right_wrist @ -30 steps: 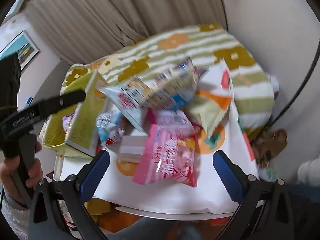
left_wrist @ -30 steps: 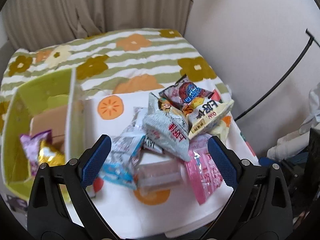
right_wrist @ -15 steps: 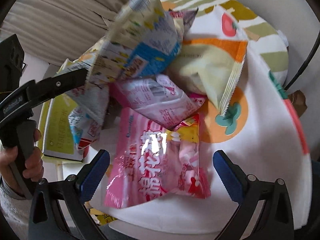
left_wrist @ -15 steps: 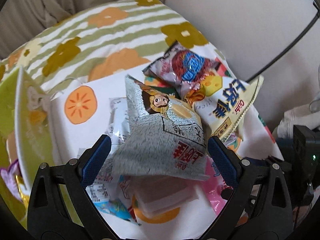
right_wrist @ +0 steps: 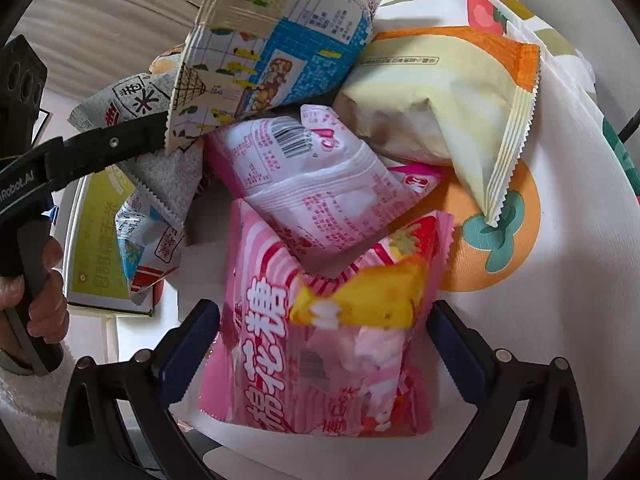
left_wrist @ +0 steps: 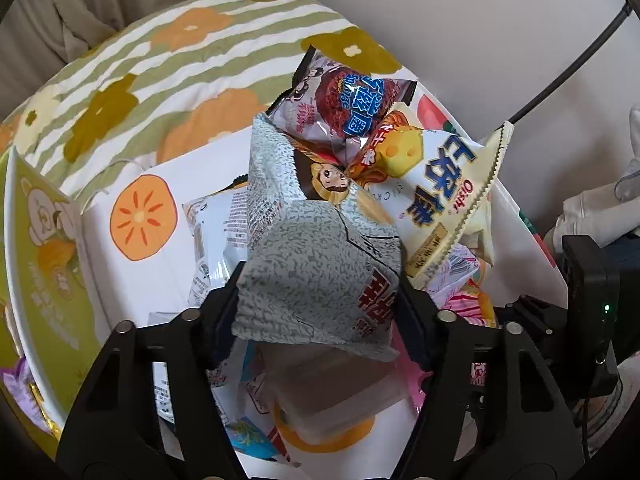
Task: Organize snacks
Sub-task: 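Grasp the silver patterned bag with the left tool while the right tool grasps the pink bag, then carry both bags over the green box and release them inside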
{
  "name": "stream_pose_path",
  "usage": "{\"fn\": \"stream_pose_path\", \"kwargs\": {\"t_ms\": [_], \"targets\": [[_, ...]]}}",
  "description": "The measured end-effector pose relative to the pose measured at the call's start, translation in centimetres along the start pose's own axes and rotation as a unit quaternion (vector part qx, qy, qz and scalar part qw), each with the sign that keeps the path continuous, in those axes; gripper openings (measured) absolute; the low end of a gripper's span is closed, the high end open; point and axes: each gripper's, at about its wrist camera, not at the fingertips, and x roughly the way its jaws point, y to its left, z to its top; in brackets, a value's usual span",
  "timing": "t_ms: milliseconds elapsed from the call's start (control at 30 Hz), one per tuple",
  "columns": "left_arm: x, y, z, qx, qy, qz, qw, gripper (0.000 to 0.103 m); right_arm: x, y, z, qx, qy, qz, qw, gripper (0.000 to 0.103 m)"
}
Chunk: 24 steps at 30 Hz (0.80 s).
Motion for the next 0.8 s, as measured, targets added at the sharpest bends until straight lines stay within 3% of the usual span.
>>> {"fn": "stream_pose_path", "kwargs": {"t_ms": [100,167,367,800], "targets": [[-0.3,-0.3,-0.2,0.004,-0.004,0.009,0.9999,0.057,0.0,0.3,-0.2,-0.01,0.0,-0.007,1.0,0.103],[-0.6,-0.5,-0.3,0.006,-0.008,0.014,0.9999,0.057,0.1,0.7,-0.4,-0.019,0.001,-0.008,1.0,0.091],[-1.8,-0.6,-1.0,-0.002,-0.017,0.018,0.9997,0.056,-0.1,1.4,-1.4,-0.037,0.0,-0.014,0.999,0.073],[-5.7,-1.4,-3.6,-0.031,-0.053,0.045,0.9971,0.056,-3.6,0.3,-2.5,-0.047,-0.022,-0.01,0.999,0.068]]}}
